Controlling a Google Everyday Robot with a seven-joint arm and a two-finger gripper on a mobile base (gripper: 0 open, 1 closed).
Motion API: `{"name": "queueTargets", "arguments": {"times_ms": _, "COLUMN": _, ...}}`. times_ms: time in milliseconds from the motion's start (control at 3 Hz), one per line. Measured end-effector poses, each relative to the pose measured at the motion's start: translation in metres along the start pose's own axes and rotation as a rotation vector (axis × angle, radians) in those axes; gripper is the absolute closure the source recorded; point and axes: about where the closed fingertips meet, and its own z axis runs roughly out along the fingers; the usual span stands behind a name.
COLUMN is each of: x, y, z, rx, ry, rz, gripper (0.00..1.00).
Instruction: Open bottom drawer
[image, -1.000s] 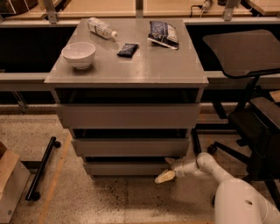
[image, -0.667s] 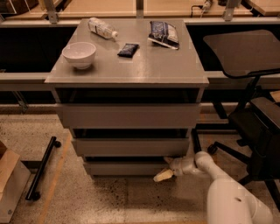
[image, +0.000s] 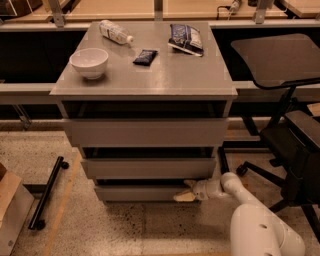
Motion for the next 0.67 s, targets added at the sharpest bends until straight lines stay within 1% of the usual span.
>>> {"name": "queueTargets", "arguments": {"times_ms": 667, "x": 0.0, "y": 0.0002, "z": 0.0, "rx": 0.0, "ry": 0.0, "rz": 0.0, "gripper": 0.88}}
